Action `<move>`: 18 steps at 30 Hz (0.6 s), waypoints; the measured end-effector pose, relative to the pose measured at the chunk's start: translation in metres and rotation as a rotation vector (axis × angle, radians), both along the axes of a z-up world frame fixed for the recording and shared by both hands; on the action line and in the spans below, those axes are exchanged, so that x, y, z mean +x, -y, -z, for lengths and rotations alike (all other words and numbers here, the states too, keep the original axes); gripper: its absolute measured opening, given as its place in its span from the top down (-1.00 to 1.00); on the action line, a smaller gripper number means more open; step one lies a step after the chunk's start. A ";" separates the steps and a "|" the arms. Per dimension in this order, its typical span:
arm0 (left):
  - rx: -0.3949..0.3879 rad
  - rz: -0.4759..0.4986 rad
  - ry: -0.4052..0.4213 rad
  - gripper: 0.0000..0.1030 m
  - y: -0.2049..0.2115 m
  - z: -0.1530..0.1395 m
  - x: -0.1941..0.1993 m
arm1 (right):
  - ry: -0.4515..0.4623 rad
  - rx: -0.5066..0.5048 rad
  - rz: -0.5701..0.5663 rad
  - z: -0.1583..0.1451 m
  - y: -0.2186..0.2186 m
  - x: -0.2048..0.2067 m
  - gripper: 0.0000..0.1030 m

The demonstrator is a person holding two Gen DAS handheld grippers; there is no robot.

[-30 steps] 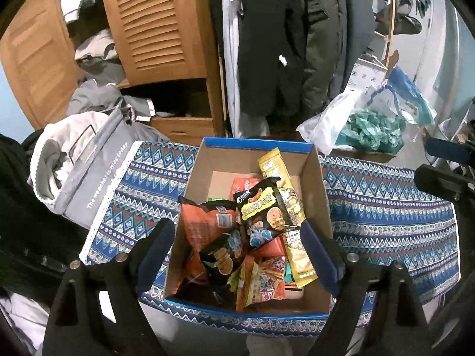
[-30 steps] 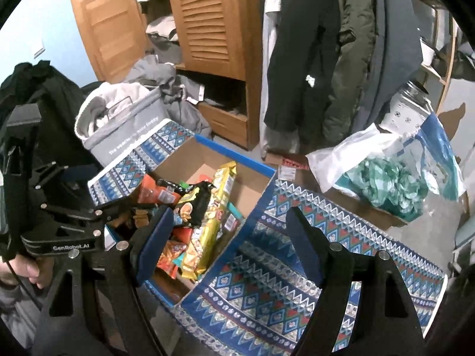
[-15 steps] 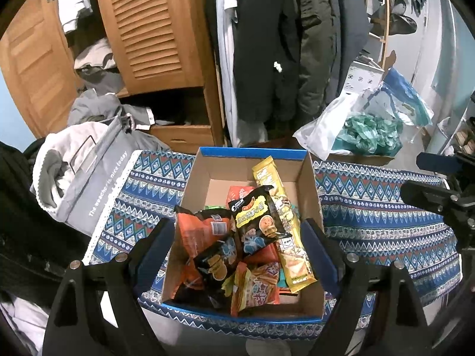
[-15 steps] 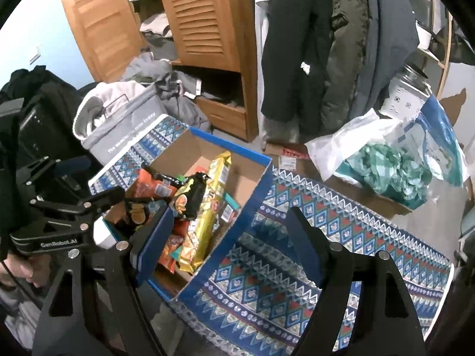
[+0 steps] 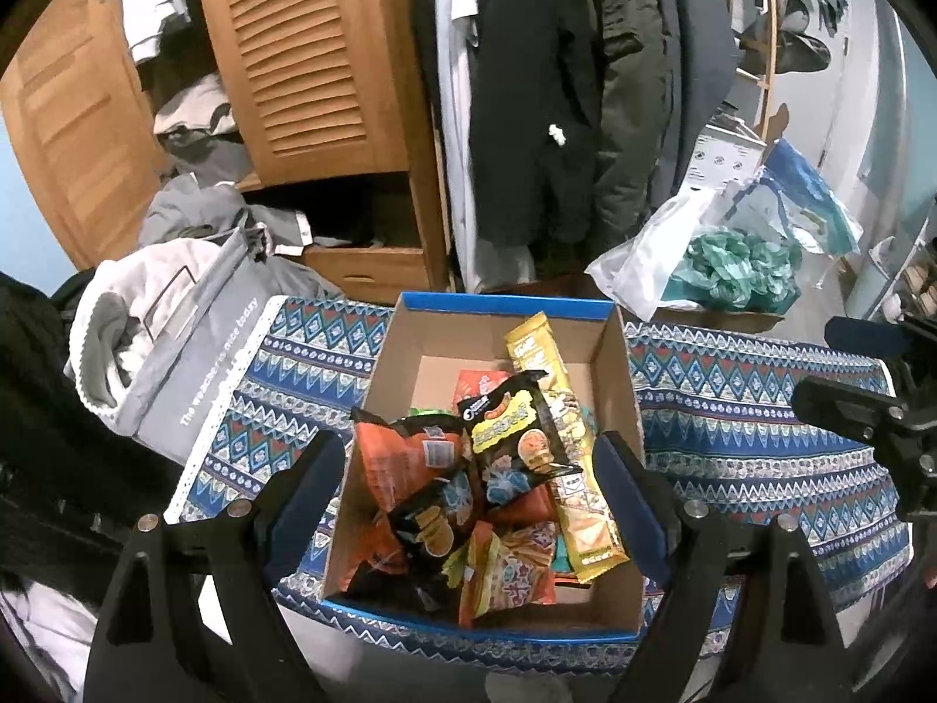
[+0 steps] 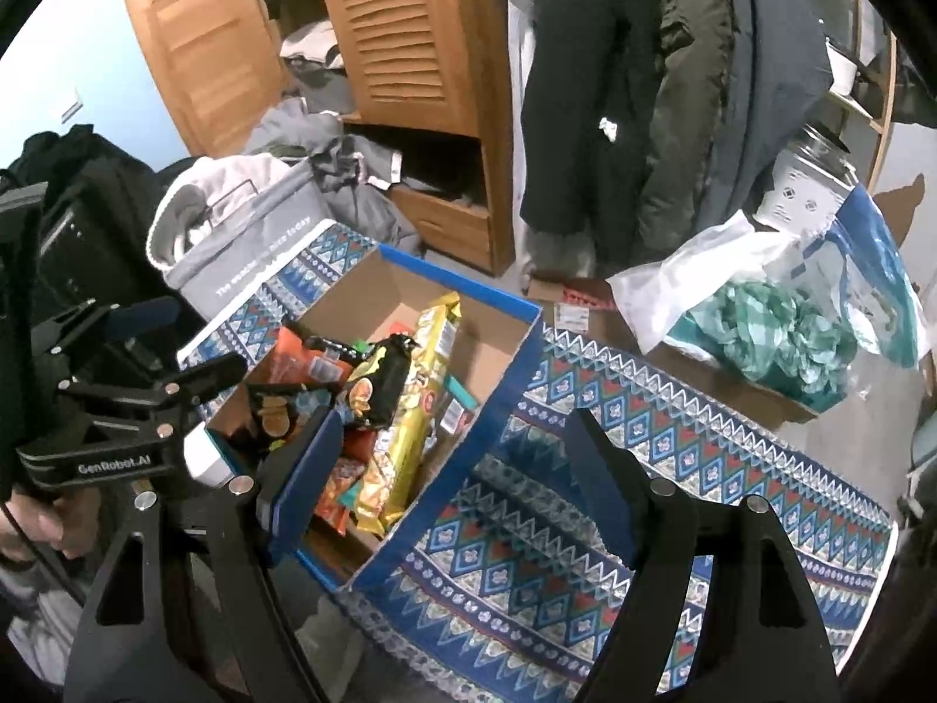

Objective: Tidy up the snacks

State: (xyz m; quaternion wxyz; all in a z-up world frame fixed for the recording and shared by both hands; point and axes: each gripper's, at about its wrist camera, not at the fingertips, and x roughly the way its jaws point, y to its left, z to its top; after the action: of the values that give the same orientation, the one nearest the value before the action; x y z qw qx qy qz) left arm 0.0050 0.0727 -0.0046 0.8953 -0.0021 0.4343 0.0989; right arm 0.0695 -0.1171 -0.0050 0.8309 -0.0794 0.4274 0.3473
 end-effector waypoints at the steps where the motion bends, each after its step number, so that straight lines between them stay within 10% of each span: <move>1: -0.002 -0.005 0.000 -0.71 -0.001 0.000 0.000 | -0.001 -0.001 0.001 0.000 0.000 0.000 -0.51; 18: 0.040 0.015 0.023 -0.71 0.007 -0.006 -0.003 | 0.000 -0.002 0.002 0.000 0.000 0.000 -0.51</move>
State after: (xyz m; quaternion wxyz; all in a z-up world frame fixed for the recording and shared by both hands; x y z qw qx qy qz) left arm 0.0020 0.0661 0.0018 0.9008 0.0181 0.4219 0.1008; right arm 0.0698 -0.1168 -0.0050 0.8311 -0.0796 0.4279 0.3462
